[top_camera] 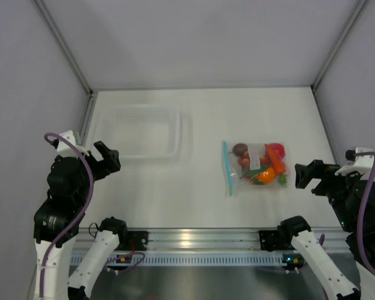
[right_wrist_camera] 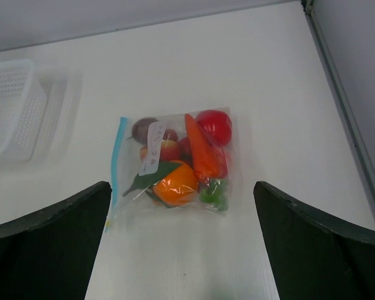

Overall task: Open the zip-top bag and remove the fake food
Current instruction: Pick up the zipper food storage bag at the center of the board.

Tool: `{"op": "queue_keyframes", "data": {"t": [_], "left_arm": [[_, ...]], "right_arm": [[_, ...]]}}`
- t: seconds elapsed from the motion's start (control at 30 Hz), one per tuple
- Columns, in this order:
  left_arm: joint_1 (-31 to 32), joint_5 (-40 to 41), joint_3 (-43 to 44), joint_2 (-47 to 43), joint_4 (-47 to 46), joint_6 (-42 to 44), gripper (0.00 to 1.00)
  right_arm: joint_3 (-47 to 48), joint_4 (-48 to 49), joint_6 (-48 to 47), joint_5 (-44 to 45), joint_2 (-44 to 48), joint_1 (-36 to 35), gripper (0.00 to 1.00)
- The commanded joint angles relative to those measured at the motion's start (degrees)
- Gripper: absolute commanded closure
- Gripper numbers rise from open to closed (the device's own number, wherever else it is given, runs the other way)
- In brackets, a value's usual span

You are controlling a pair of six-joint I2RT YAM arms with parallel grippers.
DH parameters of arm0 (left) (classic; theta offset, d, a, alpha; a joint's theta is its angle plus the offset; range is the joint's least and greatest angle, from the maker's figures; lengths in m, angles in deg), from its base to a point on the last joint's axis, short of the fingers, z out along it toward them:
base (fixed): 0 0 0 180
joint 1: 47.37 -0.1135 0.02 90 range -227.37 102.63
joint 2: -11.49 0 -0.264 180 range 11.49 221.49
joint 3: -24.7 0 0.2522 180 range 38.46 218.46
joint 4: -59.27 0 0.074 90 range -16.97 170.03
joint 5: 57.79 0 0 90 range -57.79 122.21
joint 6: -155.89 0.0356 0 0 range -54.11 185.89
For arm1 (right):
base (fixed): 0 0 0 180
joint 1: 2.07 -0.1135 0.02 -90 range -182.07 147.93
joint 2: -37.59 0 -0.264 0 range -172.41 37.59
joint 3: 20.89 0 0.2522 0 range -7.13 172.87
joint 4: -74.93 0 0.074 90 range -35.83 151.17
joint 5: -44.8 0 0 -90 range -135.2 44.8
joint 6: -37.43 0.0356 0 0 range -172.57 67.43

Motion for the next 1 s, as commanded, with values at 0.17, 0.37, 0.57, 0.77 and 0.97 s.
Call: {"op": "queue_keyframes", "data": {"t": [0.17,0.37,0.57,0.77,0.97], "left_arm": [[0.1,1.6,-1.2,0.1,-1.6,-1.8,0.01],[0.1,1.3,-3.5,0.2,-4.1,-3.6,0.01],[0.1,0.0,-10.8,-0.7,-10.5,-4.4,0.01],[0.1,-0.8,-15.5,-0.6,-13.2,-5.0,0.01],[0.0,-1.4,-16.1,0.0,-13.5,-4.8,0.01]], "right_arm": [[-2.2,1.7,-0.6,0.3,-0.8,0.6,0.0],[-6.4,6.5,0.5,-7.9,-3.3,0.6,0.0],[-11.2,11.1,3.3,-17.5,-12.1,0.6,0.04],[-12.8,13.3,6.2,-9.6,-19.4,-4.6,0.18],[-10.2,13.4,12.2,13.9,-31.2,-27.1,0.18]]}}
